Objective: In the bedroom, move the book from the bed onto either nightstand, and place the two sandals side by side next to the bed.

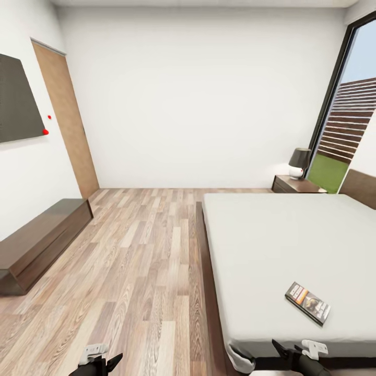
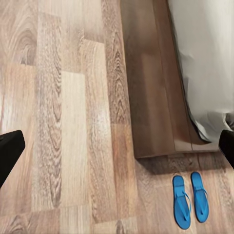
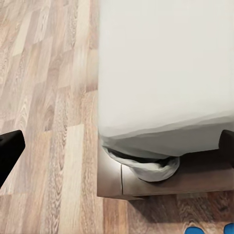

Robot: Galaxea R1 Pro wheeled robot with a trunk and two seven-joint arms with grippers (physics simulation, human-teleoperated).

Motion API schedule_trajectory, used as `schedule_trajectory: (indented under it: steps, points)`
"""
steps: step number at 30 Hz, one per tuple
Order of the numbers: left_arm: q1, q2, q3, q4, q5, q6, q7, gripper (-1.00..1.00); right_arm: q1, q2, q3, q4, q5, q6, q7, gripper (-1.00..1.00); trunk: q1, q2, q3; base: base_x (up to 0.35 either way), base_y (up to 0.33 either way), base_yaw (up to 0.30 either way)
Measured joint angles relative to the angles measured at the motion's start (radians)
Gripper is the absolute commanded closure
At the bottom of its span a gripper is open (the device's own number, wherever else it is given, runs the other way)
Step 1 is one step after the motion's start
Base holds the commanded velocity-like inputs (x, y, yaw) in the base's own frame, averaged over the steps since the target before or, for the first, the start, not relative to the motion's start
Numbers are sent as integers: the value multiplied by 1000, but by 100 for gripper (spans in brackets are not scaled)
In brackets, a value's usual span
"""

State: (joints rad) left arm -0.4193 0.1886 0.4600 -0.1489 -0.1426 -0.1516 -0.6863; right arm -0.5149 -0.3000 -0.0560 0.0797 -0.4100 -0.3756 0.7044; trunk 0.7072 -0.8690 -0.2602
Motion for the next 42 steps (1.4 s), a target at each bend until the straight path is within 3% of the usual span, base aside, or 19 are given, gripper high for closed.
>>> schedule_trajectory:
  steps: [42]
  points:
    - [0,0,0,0,0,0,0,-100,0,0,0,0,0,0,1,-100,-161,295,198,0,0,0]
